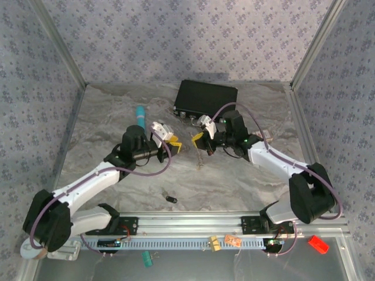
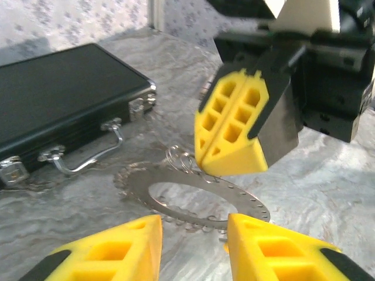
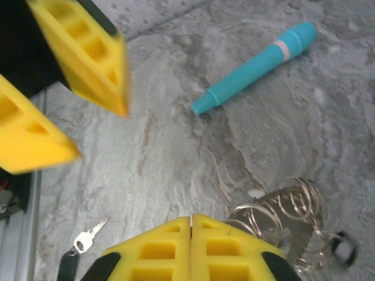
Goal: Put the keys on the keyring
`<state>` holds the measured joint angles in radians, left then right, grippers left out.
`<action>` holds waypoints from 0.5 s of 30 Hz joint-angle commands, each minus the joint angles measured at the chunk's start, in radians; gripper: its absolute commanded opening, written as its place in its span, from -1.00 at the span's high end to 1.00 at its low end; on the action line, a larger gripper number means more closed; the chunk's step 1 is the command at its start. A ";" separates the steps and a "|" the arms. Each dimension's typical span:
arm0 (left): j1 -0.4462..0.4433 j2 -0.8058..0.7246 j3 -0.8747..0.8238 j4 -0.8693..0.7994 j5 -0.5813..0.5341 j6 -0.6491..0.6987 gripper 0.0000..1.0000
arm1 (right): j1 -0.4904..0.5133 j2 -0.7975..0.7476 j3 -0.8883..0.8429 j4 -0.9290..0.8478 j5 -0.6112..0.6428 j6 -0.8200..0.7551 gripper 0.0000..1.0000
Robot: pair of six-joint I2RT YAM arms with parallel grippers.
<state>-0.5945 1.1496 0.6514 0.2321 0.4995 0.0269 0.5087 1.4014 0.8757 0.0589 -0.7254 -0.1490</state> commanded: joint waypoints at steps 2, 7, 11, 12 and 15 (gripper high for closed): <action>-0.001 0.028 -0.012 0.118 0.152 -0.032 0.40 | 0.010 -0.050 0.028 0.028 -0.093 -0.042 1.00; -0.015 0.027 -0.039 0.161 0.176 0.004 0.42 | 0.035 -0.061 0.054 -0.001 -0.111 -0.056 1.00; -0.016 0.026 -0.047 0.163 0.204 0.029 0.45 | 0.056 -0.065 0.067 -0.011 -0.111 -0.059 1.00; -0.018 0.025 -0.050 0.162 0.212 0.034 0.45 | 0.059 -0.065 0.071 -0.011 -0.111 -0.061 1.00; -0.022 0.022 -0.056 0.155 0.225 0.053 0.47 | 0.071 -0.071 0.078 -0.014 -0.122 -0.060 1.00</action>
<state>-0.6079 1.1797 0.6113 0.3508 0.6666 0.0425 0.5701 1.3655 0.9096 0.0422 -0.8036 -0.1917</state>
